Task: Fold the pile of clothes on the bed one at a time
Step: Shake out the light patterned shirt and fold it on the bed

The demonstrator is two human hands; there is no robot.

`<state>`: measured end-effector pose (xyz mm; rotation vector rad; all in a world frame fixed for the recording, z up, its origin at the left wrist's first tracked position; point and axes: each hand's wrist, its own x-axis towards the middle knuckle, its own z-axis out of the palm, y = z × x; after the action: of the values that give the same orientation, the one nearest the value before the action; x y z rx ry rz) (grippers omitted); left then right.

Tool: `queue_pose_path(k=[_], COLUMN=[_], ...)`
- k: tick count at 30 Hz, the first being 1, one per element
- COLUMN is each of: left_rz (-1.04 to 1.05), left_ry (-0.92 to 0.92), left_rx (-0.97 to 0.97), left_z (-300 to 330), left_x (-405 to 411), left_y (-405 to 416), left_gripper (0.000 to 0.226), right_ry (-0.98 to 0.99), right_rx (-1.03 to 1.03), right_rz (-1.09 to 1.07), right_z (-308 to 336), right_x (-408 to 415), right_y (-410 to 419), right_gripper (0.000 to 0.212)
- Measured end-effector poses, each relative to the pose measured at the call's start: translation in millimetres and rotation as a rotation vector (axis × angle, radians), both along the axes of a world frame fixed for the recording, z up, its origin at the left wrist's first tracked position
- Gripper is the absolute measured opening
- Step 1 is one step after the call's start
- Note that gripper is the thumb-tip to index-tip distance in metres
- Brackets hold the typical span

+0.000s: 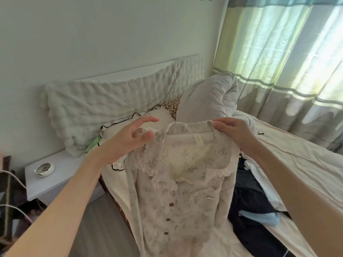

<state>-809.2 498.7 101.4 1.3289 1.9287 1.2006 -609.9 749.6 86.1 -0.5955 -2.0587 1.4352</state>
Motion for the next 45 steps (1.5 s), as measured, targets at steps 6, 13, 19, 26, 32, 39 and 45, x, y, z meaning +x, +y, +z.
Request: queue_pose_path(k=[6, 13, 19, 26, 32, 39, 45], left_rz=[0.264, 0.449, 0.539, 0.533, 0.501, 0.371, 0.337], left_ry=[0.185, -0.468, -0.157, 0.242, 0.347, 0.482, 0.405], left_rx=[0.243, 0.409, 0.412, 0.459, 0.489, 0.578, 0.507], left_z=[-1, 2, 3, -2, 21, 71, 57], left_x=[13, 2, -1, 18, 28, 34, 26], left_y=[8, 2, -6, -10, -12, -19, 4], left_gripper=[0.010, 0.016, 0.006, 0.016, 0.016, 0.023, 0.010], right_ry=[-0.042, -0.052, -0.141, 0.136, 0.156, 0.022, -0.037], right_rx=[-0.034, -0.284, 0.006, 0.271, 0.305, 0.703, 0.714], right_rz=[0.039, 0.360, 0.227, -0.104, -0.218, -0.361, -0.351], right_z=[3, 7, 9, 9, 32, 81, 79], right_x=[-1, 9, 16, 22, 46, 77, 71], right_y=[-6, -6, -14, -50, -67, -68, -54], right_gripper=[0.025, 0.034, 0.011, 0.015, 0.011, 0.038, 0.036])
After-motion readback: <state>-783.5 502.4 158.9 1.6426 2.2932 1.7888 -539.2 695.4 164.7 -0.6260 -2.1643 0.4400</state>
